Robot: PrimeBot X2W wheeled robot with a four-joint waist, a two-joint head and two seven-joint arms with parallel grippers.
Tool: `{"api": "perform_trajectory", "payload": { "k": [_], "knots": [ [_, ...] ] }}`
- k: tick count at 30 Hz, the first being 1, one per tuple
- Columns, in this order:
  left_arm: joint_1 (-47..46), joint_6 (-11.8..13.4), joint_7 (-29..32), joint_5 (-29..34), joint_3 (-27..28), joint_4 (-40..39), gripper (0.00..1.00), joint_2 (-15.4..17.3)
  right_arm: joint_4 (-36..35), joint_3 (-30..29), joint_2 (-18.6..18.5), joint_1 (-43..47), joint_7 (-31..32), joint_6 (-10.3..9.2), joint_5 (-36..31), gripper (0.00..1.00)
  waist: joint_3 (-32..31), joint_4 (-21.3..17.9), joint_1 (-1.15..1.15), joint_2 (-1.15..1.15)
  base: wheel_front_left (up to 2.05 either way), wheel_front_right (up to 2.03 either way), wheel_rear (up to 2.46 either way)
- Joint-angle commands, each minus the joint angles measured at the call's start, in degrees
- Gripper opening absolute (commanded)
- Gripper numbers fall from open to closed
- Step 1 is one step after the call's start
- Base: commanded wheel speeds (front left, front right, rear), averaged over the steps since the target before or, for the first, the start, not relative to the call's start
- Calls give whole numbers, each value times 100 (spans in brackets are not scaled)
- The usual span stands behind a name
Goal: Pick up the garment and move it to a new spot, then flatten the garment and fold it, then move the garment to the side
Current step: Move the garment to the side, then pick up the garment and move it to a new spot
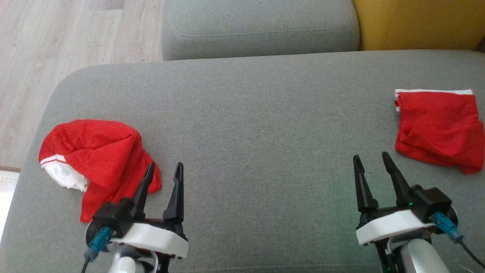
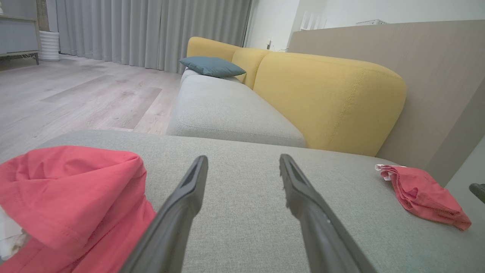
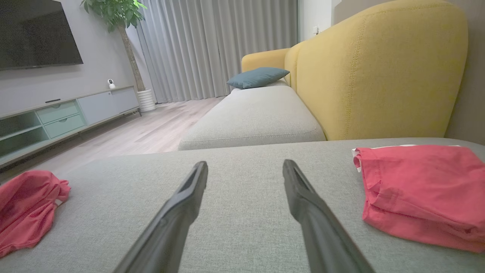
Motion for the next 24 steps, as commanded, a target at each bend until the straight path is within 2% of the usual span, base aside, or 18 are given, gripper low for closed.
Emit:
{"api": "perform_trajectory", "payload": {
  "k": [1, 24],
  "knots": [
    [-161, 14, -45, -35, 154, -219, 100, 29, -239, 105, 4, -188, -76, 37, 23, 100, 12, 0, 0, 0, 0, 0, 0],
    [-239, 14, -45, -82, 137, -166, 100, 29, -291, 22, 5, -199, -78, 37, 75, 100, 40, 29, 0, 0, 0, 0, 0]
  ]
}}
